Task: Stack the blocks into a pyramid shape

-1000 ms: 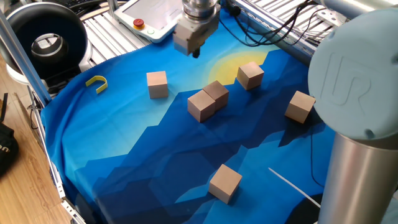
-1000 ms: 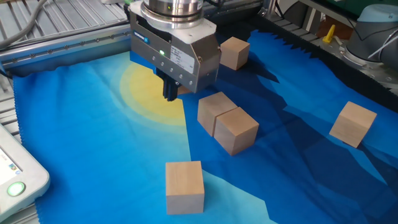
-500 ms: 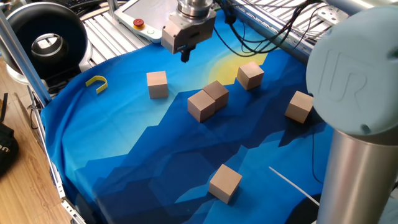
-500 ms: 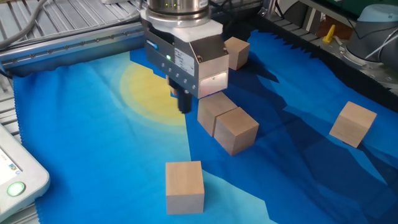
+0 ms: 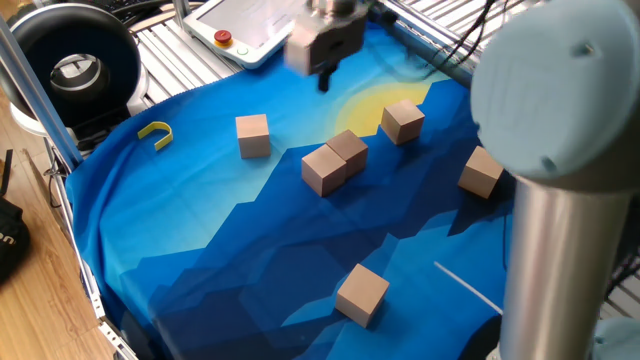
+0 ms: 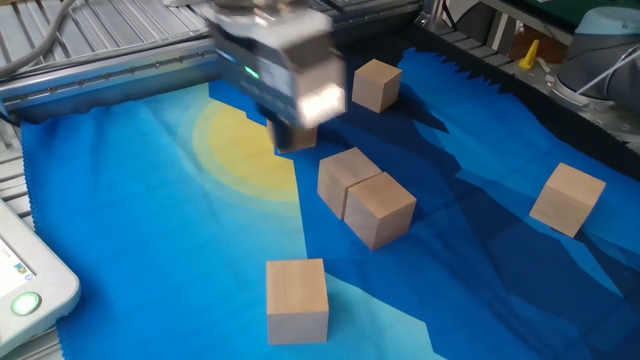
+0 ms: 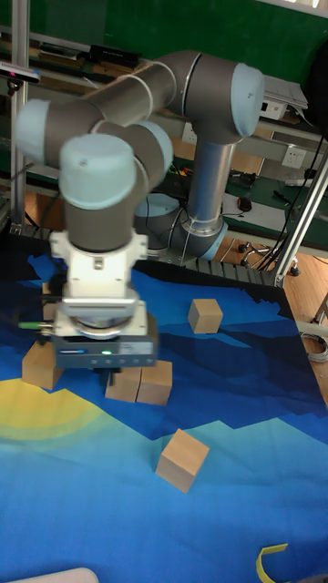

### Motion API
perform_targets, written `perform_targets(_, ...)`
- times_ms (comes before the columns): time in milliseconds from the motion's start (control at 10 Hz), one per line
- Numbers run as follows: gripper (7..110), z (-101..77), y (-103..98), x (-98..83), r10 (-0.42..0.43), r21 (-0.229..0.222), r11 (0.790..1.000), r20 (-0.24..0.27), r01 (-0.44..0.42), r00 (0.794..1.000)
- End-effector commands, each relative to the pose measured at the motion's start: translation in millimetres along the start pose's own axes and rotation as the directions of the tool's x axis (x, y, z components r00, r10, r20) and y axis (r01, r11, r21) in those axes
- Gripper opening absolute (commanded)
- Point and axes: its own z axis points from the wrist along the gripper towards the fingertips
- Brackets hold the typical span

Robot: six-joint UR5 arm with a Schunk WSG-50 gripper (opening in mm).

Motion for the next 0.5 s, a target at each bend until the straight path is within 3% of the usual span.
perform_targets(0,7,-23.9,-88.8,-0.2,-0.078,0.08,0.994,0.003,0.077,0.997)
perform_targets(100,7,-25.4,-103.3,8.4,-0.088,0.085,0.993,-0.002,0.088,0.996)
perform_targets(200,7,-31.9,-142.1,29.8,-0.101,0.206,0.972,-0.069,0.113,0.992)
perform_targets(300,7,-38.8,-171.6,33.6,-0.111,0.312,0.941,-0.08,0.131,0.991)
perform_targets(400,7,-33.7,-161.6,14.5,-0.114,0.282,0.953,0.006,0.108,0.993)
